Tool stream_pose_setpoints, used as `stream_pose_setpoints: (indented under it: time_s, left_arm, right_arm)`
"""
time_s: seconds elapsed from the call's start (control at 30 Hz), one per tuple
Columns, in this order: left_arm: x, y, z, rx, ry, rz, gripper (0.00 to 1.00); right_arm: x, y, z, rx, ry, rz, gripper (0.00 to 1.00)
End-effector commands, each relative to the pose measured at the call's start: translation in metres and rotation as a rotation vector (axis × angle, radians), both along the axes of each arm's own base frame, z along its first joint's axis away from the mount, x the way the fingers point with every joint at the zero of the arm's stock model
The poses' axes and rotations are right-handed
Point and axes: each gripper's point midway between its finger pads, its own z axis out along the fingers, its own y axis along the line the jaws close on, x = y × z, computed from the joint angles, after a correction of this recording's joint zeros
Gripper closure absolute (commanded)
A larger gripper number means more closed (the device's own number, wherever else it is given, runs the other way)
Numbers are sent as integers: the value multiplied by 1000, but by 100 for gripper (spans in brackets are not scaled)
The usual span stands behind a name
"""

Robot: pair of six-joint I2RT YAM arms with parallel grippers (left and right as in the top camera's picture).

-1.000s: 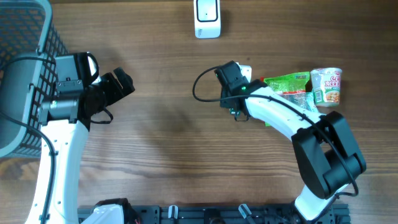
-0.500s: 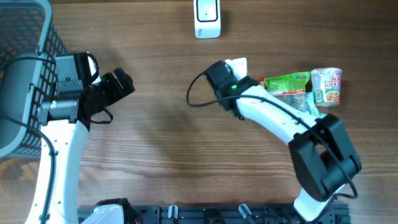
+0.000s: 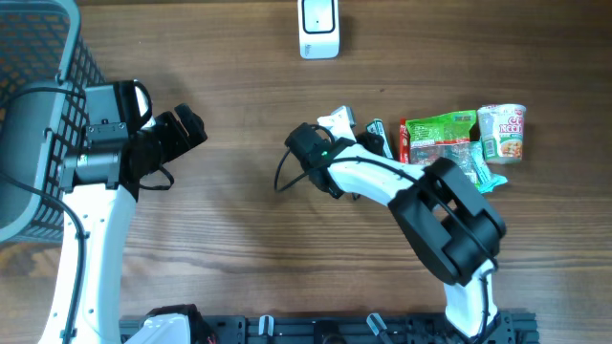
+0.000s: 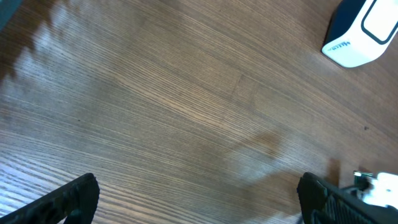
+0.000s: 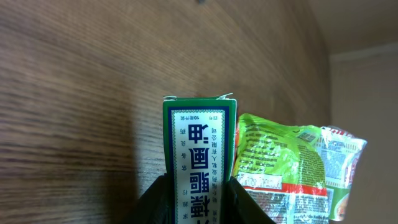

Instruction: Scan the item barcode

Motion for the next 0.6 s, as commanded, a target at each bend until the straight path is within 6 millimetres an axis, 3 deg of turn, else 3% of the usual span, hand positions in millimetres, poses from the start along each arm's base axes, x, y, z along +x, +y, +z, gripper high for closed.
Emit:
stream_pose_setpoints:
  time_s: [0.0, 0.57]
  left_arm:
    - [1, -3, -1, -2, 1, -15, 0]
    - [1, -3, -1, -2, 1, -15, 0]
  right_arm:
    - [7, -2, 4, -72, -25, 11, 73]
    - [-4, 24, -21, 74, 79, 57, 75]
